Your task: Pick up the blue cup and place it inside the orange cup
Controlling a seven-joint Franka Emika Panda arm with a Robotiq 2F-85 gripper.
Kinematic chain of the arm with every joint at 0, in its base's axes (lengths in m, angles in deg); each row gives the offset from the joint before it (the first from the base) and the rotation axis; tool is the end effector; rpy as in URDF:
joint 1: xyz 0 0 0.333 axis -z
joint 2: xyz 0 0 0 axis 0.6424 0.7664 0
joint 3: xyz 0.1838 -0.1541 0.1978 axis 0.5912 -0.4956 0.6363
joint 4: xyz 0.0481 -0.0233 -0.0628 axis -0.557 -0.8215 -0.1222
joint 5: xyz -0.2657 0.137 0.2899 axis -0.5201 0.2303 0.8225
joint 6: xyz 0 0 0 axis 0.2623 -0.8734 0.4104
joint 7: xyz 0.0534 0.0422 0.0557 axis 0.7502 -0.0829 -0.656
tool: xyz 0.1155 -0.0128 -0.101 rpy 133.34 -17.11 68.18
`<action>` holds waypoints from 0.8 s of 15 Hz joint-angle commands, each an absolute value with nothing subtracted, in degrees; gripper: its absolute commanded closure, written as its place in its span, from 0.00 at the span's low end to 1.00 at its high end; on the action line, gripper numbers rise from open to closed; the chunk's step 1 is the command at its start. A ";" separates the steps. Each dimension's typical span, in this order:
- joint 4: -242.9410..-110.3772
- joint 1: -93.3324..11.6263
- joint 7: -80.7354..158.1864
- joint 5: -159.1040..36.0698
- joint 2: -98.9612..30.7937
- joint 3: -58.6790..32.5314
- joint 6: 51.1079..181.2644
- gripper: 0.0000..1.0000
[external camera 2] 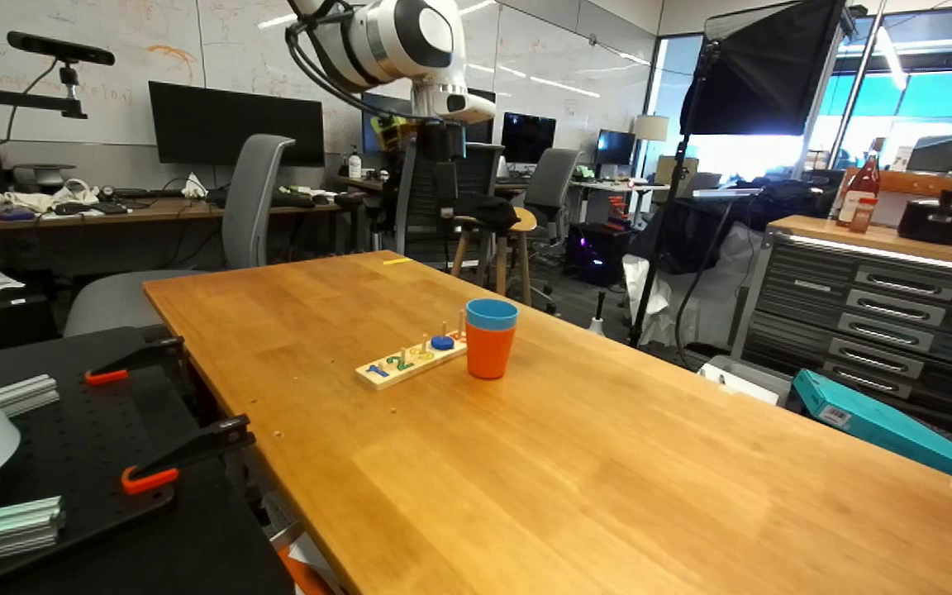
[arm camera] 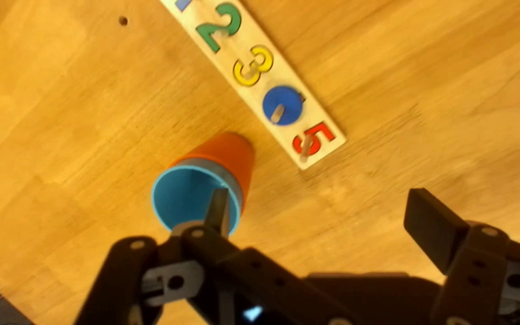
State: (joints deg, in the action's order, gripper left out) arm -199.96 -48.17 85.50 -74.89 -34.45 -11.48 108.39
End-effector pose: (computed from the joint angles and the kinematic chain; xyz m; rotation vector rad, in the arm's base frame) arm 0.5992 0.0411 0.2396 2.7613 -0.8730 0.0492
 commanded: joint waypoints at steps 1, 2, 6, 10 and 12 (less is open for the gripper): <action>-191.81 -46.81 74.97 -65.78 -35.25 -8.50 95.58 0.00; -189.36 -46.54 72.49 -63.68 -34.87 -8.19 92.29 0.00; -181.21 -45.41 61.92 -58.77 -32.97 -8.41 84.90 0.00; -176.39 -43.29 51.27 -53.27 -31.74 -8.34 80.28 0.00; -174.71 -42.65 47.86 -51.66 -31.18 -8.35 78.22 0.00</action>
State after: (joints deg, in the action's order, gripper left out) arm -180.05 -44.36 53.60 -54.82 -33.46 -9.19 82.95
